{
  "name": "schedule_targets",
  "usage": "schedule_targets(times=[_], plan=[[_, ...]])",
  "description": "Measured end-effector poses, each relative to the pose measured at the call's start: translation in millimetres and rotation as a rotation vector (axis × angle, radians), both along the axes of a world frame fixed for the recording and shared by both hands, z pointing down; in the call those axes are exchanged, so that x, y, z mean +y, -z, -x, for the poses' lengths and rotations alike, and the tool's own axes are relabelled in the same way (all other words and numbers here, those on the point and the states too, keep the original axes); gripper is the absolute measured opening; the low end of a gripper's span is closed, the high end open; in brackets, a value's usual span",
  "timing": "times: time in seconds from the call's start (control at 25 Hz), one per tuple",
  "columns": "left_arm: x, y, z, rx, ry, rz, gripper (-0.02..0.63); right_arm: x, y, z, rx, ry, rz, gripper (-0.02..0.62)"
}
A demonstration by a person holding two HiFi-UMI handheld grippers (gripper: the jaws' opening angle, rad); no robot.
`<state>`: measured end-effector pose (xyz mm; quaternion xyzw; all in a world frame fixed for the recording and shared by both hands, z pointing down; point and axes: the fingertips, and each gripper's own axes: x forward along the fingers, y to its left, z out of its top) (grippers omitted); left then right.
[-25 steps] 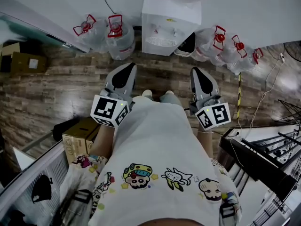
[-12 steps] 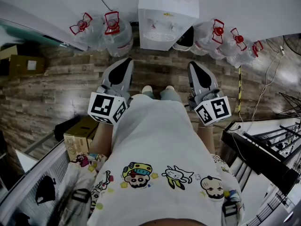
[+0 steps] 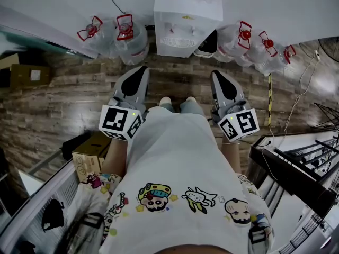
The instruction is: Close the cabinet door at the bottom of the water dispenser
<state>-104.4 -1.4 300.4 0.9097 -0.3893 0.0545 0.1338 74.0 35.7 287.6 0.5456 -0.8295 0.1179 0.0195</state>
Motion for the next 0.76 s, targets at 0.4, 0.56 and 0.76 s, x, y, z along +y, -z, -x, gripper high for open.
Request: schedule_targets(times=[0.4,0.56,0.76], plan=[[-3,-2,7,-0.006,0.019,-0.002,0.000,-1,-2,1,0.000,-0.001,0.000,0.009],[-4,-4,8,-0.005,0.021,0.006,0.000,-3,-2,2,0.001,0.003,-0.002,0.009],[-7,-10,11,-0.006,0.024,0.026,0.000,-4,-3,0,0.000,0.001,0.000,0.009]])
